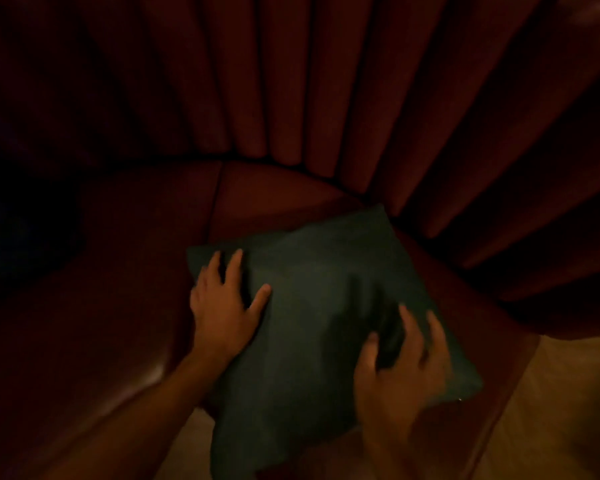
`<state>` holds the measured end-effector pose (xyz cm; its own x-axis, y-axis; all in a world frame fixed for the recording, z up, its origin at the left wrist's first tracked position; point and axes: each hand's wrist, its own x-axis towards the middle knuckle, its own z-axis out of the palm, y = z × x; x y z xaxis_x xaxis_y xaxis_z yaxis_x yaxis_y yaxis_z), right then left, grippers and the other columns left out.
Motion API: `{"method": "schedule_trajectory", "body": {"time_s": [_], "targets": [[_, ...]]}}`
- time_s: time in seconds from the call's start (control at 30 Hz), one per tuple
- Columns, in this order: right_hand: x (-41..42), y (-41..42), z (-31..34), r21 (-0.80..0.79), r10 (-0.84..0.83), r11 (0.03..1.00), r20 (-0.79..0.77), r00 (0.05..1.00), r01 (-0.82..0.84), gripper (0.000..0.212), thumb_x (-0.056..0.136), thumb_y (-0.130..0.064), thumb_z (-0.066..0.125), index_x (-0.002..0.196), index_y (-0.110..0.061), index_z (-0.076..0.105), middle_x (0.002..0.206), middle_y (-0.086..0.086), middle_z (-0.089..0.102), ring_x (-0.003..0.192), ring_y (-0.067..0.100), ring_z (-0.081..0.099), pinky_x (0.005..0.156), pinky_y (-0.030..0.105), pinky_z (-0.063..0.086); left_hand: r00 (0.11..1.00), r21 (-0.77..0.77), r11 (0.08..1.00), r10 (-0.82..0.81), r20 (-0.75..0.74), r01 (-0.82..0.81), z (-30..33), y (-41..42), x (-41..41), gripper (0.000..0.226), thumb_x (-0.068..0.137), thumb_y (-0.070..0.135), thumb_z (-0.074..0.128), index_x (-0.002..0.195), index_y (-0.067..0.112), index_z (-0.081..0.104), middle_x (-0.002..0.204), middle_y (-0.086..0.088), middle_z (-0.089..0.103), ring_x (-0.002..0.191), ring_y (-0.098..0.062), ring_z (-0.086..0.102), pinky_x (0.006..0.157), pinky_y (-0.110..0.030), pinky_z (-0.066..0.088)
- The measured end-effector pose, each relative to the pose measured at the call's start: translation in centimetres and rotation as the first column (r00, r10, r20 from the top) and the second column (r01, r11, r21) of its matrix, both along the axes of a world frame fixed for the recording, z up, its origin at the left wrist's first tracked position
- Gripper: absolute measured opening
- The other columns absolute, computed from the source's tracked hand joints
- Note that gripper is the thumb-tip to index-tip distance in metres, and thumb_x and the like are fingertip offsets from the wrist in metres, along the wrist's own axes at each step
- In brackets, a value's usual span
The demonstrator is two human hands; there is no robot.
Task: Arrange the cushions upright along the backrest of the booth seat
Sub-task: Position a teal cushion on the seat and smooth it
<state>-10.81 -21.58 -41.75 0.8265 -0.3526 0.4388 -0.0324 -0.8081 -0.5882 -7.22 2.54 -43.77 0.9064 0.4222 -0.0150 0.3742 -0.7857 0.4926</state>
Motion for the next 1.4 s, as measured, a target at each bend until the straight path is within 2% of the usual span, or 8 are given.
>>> {"method": "schedule_trajectory", "body": {"time_s": [0.1, 0.23, 0.4, 0.6, 0.87, 1.07, 1.23, 1.4], "targets": [[6.3, 1.1, 0.5, -0.091, 0.234, 0.961, -0.221, 0.947, -0.259, 0.059, 0.091, -0.053, 0.053, 0.144, -0.030, 0.055, 0.158, 0.009, 0.041, 0.148, 0.035, 0.033, 0.116, 0.060, 0.028, 0.938, -0.338, 0.876, 0.339, -0.078, -0.344, -0.9, -0.9, -3.3, 0.113, 0.066, 0.078, 0.071, 0.155, 0.034, 0.016, 0.159, -0.014, 0.031, 0.144, -0.033, 0.035, 0.116, -0.052, 0.034], [9.9, 0.3, -1.3, -0.104, 0.101, 0.966, -0.692, 0.715, -0.236, 0.084, 0.084, -0.088, 0.034, 0.157, -0.052, 0.014, 0.171, 0.002, 0.005, 0.156, 0.035, 0.002, 0.121, 0.065, 0.004, 0.862, -0.618, 0.609, 0.431, -0.268, -0.497, -1.6, 0.2, -4.4, 0.121, 0.045, 0.082, 0.081, 0.147, 0.041, 0.030, 0.141, 0.001, 0.057, 0.124, -0.026, 0.058, 0.107, -0.044, 0.047], [8.7, 2.5, -0.7, -0.123, 0.019, 0.981, -0.706, 0.708, -0.148, 0.084, 0.083, -0.089, 0.025, 0.157, -0.054, 0.005, 0.171, 0.004, 0.007, 0.153, 0.038, 0.013, 0.119, 0.064, 0.012, 0.945, -0.582, 0.745, 0.281, -0.170, -0.326, -0.3, 3.2, -3.4, 0.082, 0.066, 0.058, 0.085, 0.136, 0.037, 0.050, 0.122, 0.009, 0.067, 0.110, -0.015, 0.063, 0.100, -0.030, 0.048], [2.4, 9.4, -0.9, -0.079, 0.053, 0.986, -0.678, 0.733, -0.145, 0.092, 0.076, -0.090, 0.019, 0.157, -0.053, -0.001, 0.171, 0.004, 0.005, 0.151, 0.037, 0.018, 0.115, 0.061, 0.023, 0.986, -0.498, 0.851, 0.147, -0.076, -0.165, 2.3, 12.1, -4.9, 0.067, 0.070, 0.053, 0.085, 0.128, 0.048, 0.051, 0.113, 0.021, 0.062, 0.103, -0.005, 0.058, 0.090, -0.024, 0.043], [0.2, 17.8, -1.5, -0.075, 0.184, 0.935, -0.733, 0.655, -0.346, 0.087, 0.082, -0.088, 0.030, 0.157, -0.056, -0.001, 0.171, 0.001, 0.001, 0.152, 0.037, 0.012, 0.115, 0.064, 0.020, 0.951, -0.481, 0.822, 0.292, -0.103, -0.304, 1.6, 21.5, -11.2, 0.084, 0.067, 0.064, 0.081, 0.141, 0.042, 0.047, 0.128, 0.011, 0.065, 0.115, -0.015, 0.063, 0.099, -0.035, 0.049], [-0.5, 21.6, -1.0, -0.171, 0.227, 0.879, -0.671, 0.706, -0.445, 0.086, 0.085, -0.085, 0.032, 0.159, -0.050, 0.007, 0.171, 0.005, -0.002, 0.155, 0.036, 0.004, 0.119, 0.065, 0.014, 0.958, -0.189, 0.957, 0.174, -0.228, -0.219, 1.4, 24.6, -13.8, 0.105, 0.075, 0.083, 0.054, 0.155, 0.049, -0.004, 0.167, -0.011, 0.012, 0.150, -0.036, 0.022, 0.117, -0.054, 0.030], [0.9, 24.5, 0.6, -0.281, 0.387, 0.740, -0.565, 0.729, -0.611, 0.086, 0.085, -0.085, 0.020, 0.160, -0.047, 0.001, 0.171, 0.003, -0.013, 0.156, 0.033, -0.014, 0.123, 0.061, -0.001, 0.965, 0.089, 0.985, -0.126, -0.229, 0.149, 3.0, 22.0, -12.7, 0.111, 0.065, 0.097, 0.037, 0.154, 0.051, -0.011, 0.166, 0.006, -0.024, 0.152, -0.031, -0.022, 0.118, -0.064, 0.008], [2.8, 24.5, -1.2, -0.334, 0.343, 0.643, -0.679, 0.649, -0.689, 0.087, 0.084, -0.090, 0.015, 0.157, -0.050, -0.011, 0.170, 0.000, -0.020, 0.154, 0.036, -0.022, 0.121, 0.065, -0.006, 0.923, 0.050, 0.977, -0.176, -0.342, 0.205, 0.6, 19.7, -10.6, 0.117, 0.056, 0.103, 0.035, 0.149, 0.056, -0.019, 0.162, 0.010, -0.033, 0.147, -0.030, -0.034, 0.113, -0.075, -0.002]]}}
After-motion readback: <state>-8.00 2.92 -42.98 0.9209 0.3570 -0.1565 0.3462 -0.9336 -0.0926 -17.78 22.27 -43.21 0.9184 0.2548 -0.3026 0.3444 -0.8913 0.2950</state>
